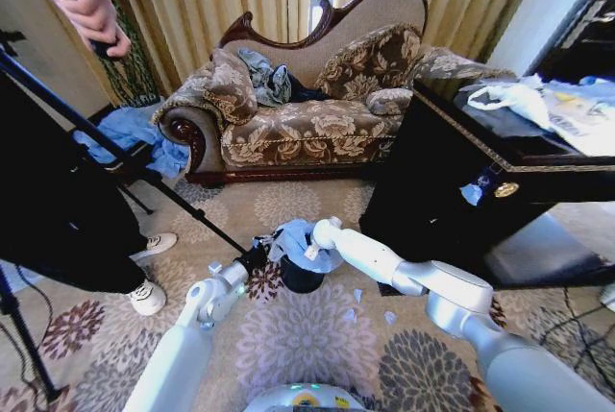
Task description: Place a garbage bag over the trash bin.
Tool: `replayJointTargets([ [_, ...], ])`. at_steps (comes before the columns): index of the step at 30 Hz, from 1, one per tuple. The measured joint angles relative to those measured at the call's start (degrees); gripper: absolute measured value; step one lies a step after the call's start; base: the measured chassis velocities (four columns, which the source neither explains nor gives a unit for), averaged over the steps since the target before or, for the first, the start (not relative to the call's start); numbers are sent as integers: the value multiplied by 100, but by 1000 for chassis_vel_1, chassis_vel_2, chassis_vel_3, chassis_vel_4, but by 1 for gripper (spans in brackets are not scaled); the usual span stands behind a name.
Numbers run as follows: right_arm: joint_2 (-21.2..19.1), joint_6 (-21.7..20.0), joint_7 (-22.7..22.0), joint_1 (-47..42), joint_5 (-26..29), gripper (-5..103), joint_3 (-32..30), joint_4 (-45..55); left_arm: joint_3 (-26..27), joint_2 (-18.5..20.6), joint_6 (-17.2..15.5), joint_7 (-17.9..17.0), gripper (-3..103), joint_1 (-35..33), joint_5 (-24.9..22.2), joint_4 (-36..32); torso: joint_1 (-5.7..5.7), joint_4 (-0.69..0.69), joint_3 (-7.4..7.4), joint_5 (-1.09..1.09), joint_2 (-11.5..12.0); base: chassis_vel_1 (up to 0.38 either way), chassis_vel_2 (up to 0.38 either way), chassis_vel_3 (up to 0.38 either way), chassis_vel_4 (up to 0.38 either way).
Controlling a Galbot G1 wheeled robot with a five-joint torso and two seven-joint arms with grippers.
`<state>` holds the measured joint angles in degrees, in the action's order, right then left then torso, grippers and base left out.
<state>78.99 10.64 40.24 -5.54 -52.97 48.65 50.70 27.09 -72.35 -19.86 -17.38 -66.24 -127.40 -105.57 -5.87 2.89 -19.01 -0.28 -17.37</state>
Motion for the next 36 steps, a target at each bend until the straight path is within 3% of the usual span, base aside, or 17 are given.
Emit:
replayJointTargets([
  [23,642,360,238,-51,-427,0,146,-817,-69,-22,-13,238,0,549,353,854,0,0,0,0,0,0,0,0,0],
  [36,948,606,129,-202,-684,0,-319,-1601,-228,-172,-11,473,0,864,715,1378,0,1,0,0,0,0,0,0,0],
])
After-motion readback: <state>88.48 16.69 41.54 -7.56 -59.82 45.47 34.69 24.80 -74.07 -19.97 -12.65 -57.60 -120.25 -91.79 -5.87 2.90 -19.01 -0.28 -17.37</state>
